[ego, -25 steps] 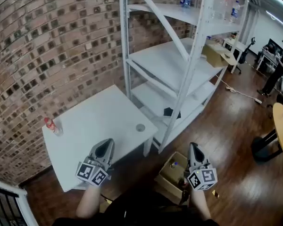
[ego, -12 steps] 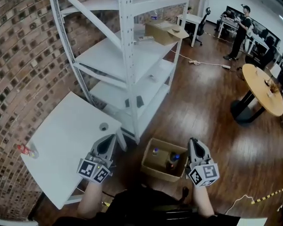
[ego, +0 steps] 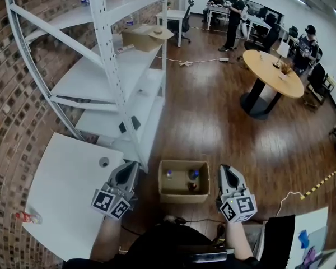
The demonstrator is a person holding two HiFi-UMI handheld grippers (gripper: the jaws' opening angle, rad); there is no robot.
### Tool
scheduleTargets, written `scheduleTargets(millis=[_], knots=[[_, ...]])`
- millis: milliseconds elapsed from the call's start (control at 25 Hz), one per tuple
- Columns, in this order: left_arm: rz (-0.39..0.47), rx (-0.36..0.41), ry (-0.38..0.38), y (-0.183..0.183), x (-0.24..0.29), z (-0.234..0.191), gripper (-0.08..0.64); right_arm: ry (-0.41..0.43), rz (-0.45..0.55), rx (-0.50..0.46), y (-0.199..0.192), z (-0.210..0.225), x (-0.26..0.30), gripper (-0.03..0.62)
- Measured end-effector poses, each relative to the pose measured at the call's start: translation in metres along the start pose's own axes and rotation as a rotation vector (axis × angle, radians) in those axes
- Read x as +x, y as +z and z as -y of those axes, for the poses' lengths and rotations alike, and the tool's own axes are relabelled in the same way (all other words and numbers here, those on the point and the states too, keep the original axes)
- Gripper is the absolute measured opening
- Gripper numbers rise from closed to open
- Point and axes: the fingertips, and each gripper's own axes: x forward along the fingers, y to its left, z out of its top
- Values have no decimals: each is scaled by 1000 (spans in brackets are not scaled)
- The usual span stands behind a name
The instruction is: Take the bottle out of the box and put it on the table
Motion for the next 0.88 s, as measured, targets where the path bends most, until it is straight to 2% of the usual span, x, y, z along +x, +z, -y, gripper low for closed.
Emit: scheduleTargets(millis=[160,440,680,880], knots=[[-26,-21,-73,-10,-6,9,-3,-56,-4,2,-9,-16,-26,3],[-40,-12,-157,-11,-15,28,-3,-87,-2,1,-16,-39,-43,3],[-35,-10,-172,-9,-17,25,-3,-77,-2,-11,-17,-51,-34,3],[-36,-5,-161,-18,-3,26,-3,-70,-23,-9,-27,-43,-24,3]])
